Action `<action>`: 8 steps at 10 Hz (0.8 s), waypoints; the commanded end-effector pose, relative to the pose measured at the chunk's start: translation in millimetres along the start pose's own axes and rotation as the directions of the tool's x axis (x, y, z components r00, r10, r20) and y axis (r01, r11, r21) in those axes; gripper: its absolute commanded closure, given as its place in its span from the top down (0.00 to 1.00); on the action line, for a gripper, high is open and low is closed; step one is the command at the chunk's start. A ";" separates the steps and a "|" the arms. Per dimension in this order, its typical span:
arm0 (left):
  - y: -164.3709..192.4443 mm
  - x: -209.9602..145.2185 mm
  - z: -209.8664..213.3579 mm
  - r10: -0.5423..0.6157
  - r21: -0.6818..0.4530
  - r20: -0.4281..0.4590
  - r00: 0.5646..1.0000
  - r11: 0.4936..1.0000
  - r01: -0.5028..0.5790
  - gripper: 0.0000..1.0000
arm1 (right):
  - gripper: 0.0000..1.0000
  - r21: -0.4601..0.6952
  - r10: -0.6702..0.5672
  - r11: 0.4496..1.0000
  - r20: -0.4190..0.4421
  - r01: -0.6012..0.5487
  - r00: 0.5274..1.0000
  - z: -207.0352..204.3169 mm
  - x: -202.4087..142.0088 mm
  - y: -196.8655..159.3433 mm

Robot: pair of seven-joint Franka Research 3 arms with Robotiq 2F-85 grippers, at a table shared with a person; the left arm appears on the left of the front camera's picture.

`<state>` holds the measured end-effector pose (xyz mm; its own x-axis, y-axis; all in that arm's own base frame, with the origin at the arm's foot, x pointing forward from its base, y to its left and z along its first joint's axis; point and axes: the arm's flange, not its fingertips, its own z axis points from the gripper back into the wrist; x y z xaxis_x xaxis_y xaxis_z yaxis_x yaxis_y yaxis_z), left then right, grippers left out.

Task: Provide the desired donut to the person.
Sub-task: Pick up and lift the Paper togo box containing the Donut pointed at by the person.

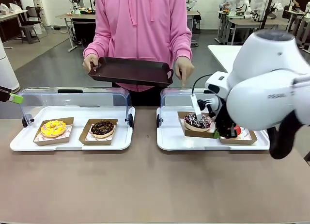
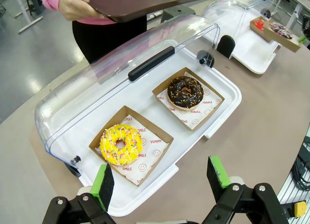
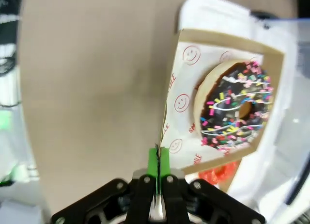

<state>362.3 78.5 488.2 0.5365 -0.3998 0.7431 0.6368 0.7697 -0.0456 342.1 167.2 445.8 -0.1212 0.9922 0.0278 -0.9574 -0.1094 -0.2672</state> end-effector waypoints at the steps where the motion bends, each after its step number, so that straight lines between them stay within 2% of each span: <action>1: 0.9 -0.3 -0.6 0.003 -0.011 0.012 1.000 1.000 -0.003 1.00 | 0.00 0.052 0.031 0.998 -0.001 -0.031 1.000 28.3 -21.4 75.6; 3: 0.9 -0.3 -0.6 0.003 -0.011 0.012 1.000 1.000 -0.003 1.00 | 0.00 0.041 0.083 0.996 -0.024 -0.082 0.996 51.5 -20.1 104.4; 5: 0.9 -0.3 -0.6 0.003 -0.011 0.012 1.000 1.000 -0.003 1.00 | 0.00 -0.063 0.109 0.992 -0.012 -0.110 0.994 64.4 -22.2 123.2; 6: 0.9 -0.3 -0.6 0.003 -0.011 0.012 1.000 1.000 -0.003 1.00 | 0.00 -0.080 0.112 0.991 0.003 -0.111 0.994 63.9 -23.3 118.5; 7: 0.9 -0.3 -0.6 0.003 -0.011 0.012 1.000 1.000 -0.003 1.00 | 0.00 -0.020 0.095 0.995 -0.005 -0.095 0.995 58.2 -20.7 94.3; 8: 0.9 -0.3 -0.6 0.003 -0.011 0.012 1.000 1.000 -0.003 1.00 | 0.00 -0.036 0.086 0.996 -0.005 -0.087 0.996 117.2 -0.1 72.4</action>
<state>362.3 78.5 488.3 0.5365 -0.4000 0.7431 0.6367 0.7698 -0.0454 244.6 151.3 538.1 -0.2016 0.9795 0.0052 -0.9350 -0.1908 -0.2988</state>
